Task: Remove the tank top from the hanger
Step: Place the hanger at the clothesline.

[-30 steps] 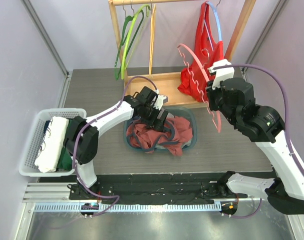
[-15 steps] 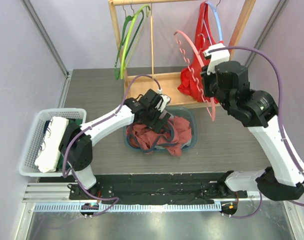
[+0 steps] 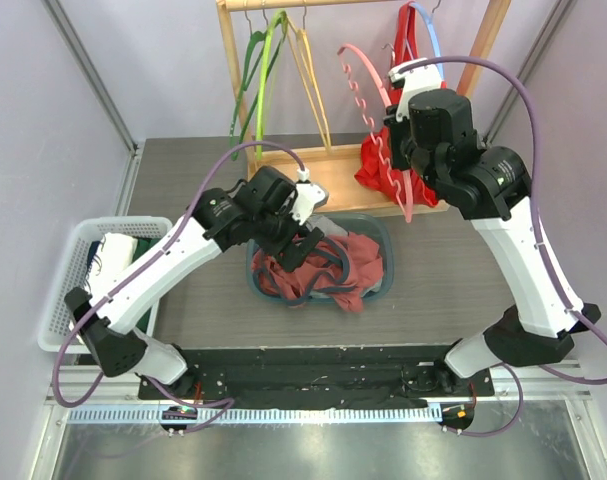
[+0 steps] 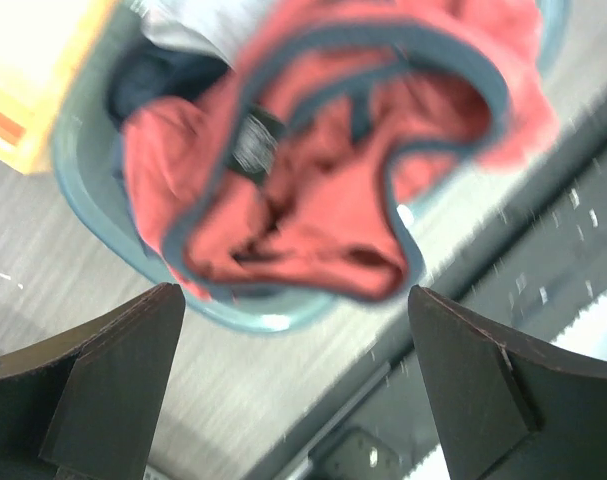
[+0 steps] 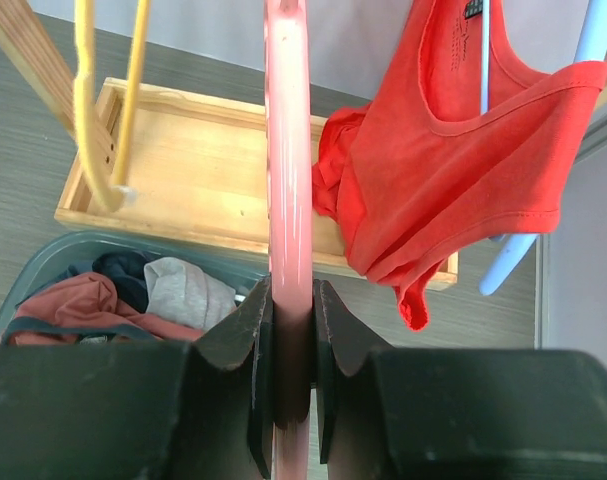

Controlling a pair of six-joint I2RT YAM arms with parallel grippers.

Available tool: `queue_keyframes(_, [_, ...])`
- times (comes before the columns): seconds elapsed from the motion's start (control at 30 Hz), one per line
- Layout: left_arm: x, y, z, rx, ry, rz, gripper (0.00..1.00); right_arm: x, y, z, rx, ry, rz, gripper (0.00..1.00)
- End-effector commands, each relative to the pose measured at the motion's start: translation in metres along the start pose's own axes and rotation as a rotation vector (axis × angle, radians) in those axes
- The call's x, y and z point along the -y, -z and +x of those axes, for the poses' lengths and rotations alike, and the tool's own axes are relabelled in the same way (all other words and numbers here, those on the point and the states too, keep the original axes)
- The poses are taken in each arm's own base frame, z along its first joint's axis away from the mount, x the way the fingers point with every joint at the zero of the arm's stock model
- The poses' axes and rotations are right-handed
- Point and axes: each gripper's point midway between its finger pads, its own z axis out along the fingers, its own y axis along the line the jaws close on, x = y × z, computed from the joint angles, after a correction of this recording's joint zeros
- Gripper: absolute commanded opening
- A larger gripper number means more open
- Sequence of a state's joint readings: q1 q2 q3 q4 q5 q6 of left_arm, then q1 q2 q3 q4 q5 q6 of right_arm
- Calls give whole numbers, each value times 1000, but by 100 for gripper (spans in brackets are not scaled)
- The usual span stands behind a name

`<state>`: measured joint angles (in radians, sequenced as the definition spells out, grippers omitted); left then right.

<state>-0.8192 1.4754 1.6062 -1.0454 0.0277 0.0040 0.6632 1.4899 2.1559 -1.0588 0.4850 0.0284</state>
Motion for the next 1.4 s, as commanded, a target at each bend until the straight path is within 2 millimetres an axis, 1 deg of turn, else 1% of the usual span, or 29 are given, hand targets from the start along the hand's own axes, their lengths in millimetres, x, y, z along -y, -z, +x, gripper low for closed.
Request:
queue_keyframes(0.0, [18, 29, 26, -73, -96, 98, 100, 14, 17, -35, 119, -65, 29, 1])
queue_keyframes(0.07, [21, 43, 28, -61, -111, 112, 100, 12, 11, -40, 132, -59, 26, 1])
queue_keyframes(0.17, [19, 69, 18, 10, -148, 104, 100, 10, 2, -53, 164, -71, 20, 1])
queue_keyframes(0.2, [18, 75, 16, 28, -157, 101, 100, 7, -10, -55, 161, -42, 24, 1])
queue_keyframes(0.23, [18, 83, 10, 60, -168, 94, 100, 5, -15, -57, 163, -42, 21, 1])
queue_keyframes(0.27, [16, 91, 8, 85, -170, 83, 100, 12, -17, -65, 181, -59, 25, 1])
queue_keyframes(0.3, [16, 95, 7, 99, -171, 80, 100, 5, -27, -66, 177, -62, -4, 1])
queue_keyframes(0.33, [15, 100, 4, 121, -172, 71, 100, 6, -30, -70, 186, -70, -13, 1])
queue_keyframes(0.37, [13, 102, 3, 129, -170, 58, 100, 10, -32, -76, 206, -84, -13, 1])
queue_keyframes(0.4, [12, 107, 2, 148, -169, 50, 100, 16, -38, -82, 223, -100, -20, 1])
queue_keyframes(0.43, [10, 108, 1, 157, -169, 39, 100, 16, -47, -83, 223, -109, -24, 1])
queue_keyframes(0.5, [5, 113, 0, 175, -166, 8, 100, 21, -53, -93, 255, -123, -22, 1])
queue_keyframes(0.53, [4, 114, 0, 178, -166, 0, 100, 18, -65, -92, 247, -112, -19, 1])
queue_keyframes(0.57, [3, 116, 0, 182, -167, -6, 100, 19, -66, -100, 275, -115, -18, 1])
queue_keyframes(0.6, [1, 119, -2, 195, -166, -14, 100, 20, -71, -102, 281, -109, -10, 1])
queue_keyframes(0.63, [1, 121, -2, 201, -167, -15, 100, 20, -80, -101, 281, -99, -2, 1])
queue_keyframes(0.67, [1, 121, -2, 201, -168, -15, 100, 21, -84, -107, 303, -104, 5, 1])
queue_keyframes(0.73, [1, 122, -1, 202, -163, -17, 100, 22, -94, -110, 317, -108, 7, 1])
queue_keyframes(0.77, [0, 121, 0, 199, -162, -18, 100, 19, -105, -111, 323, -109, 3, 1])
queue_keyframes(0.83, [-2, 121, 0, 203, -158, -26, 100, 17, -111, -112, 332, -113, -5, 1])
queue_keyframes(0.97, [-6, 120, 2, 204, -156, -44, 100, 15, -117, -117, 357, -129, -20, 1])
queue_keyframes(1.0, [-7, 120, 2, 202, -156, -45, 100, 15, -123, -115, 349, -135, -20, 1])
queue_keyframes(1.1, [-7, 119, 2, 199, -152, -47, 100, 18, -124, -113, 343, -141, -26, 1])
queue_keyframes(1.13, [-8, 121, 0, 205, -150, -50, 100, 18, -127, -108, 330, -140, -29, 1])
queue_keyframes(1.2, [-10, 121, -1, 204, -147, -53, 100, 14, -126, -104, 318, -139, -53, 1])
queue_keyframes(1.27, [-10, 124, -5, 216, -143, -55, 100, 13, -117, -95, 293, -131, -71, 1])
queue_keyframes(1.3, [-16, 127, -6, 223, -138, -88, 100, 6, -113, -91, 280, -146, -108, 1])
queue_keyframes(1.33, [-17, 129, -9, 234, -139, -96, 100, 6, -97, -86, 272, -158, -133, 1])
queue_keyframes(1.37, [-18, 131, -10, 241, -144, -104, 100, 3, -91, -79, 254, -161, -154, 1])
